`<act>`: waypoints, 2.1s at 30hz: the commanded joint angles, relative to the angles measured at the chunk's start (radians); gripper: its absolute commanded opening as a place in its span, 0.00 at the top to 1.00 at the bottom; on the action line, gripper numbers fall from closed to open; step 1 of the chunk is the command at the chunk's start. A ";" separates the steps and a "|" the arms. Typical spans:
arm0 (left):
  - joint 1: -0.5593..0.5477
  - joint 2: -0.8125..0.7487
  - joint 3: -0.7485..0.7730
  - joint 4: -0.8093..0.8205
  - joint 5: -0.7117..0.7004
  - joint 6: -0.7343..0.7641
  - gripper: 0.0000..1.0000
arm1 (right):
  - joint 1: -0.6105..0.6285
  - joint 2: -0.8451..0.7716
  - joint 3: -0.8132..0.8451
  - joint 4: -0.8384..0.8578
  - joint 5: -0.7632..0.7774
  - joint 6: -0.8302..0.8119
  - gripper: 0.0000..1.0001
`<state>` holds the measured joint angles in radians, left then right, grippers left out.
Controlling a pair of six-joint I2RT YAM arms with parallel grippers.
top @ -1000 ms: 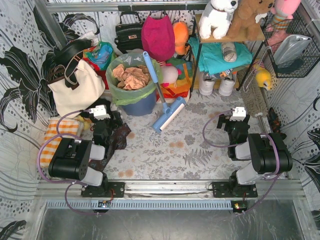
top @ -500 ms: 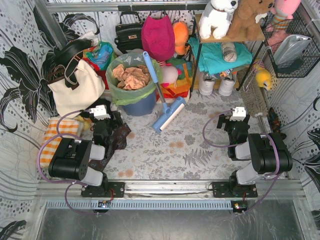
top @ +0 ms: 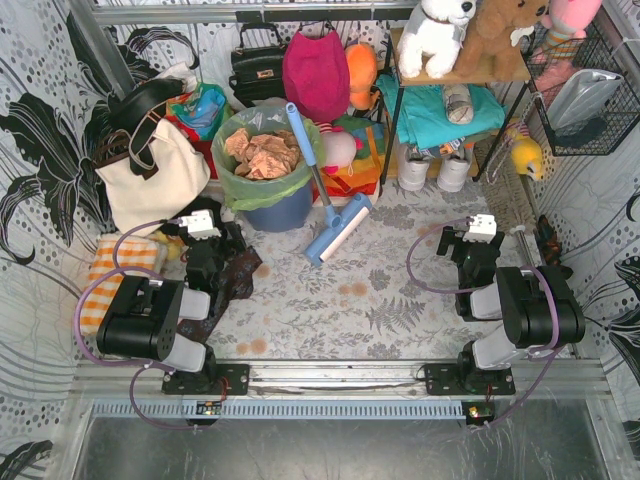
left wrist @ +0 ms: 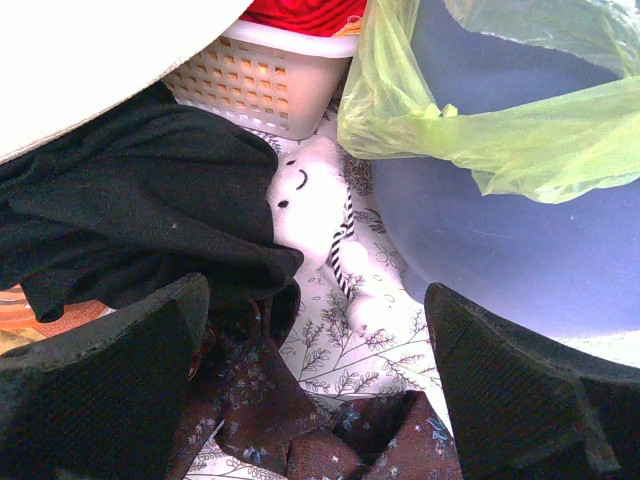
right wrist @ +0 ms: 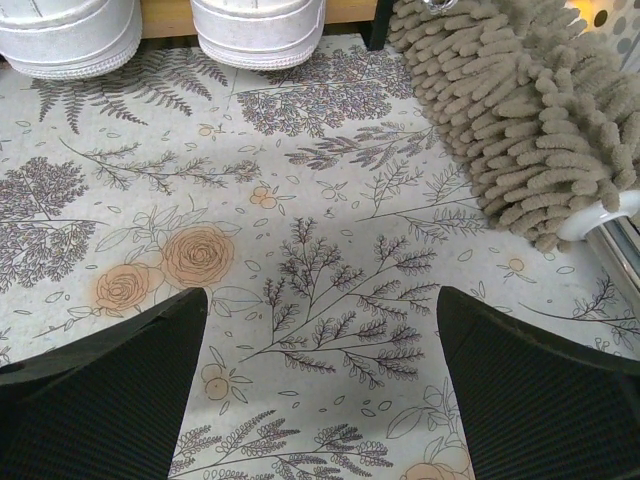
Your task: Tie the trash bag
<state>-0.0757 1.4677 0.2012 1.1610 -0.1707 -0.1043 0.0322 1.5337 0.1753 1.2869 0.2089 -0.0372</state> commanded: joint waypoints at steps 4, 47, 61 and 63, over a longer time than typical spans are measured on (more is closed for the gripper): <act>0.008 0.000 0.011 0.047 0.004 0.012 0.02 | -0.002 0.002 0.013 0.024 0.025 0.027 0.03; 0.008 -0.457 0.703 -1.323 -0.136 -0.295 0.02 | 0.000 -0.634 0.394 -0.908 -0.598 0.205 0.01; 0.008 -0.482 0.691 -1.294 0.070 -0.134 0.02 | 0.121 -0.420 0.710 -0.900 -0.917 0.250 0.09; 0.008 -0.509 0.660 -1.265 0.085 -0.140 0.02 | 0.209 -0.365 0.815 -1.008 -0.823 0.187 0.10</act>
<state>-0.0757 1.0142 0.9005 -0.1806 -0.1413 -0.2642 0.1211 1.1049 0.8131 0.3935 -0.6670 0.2337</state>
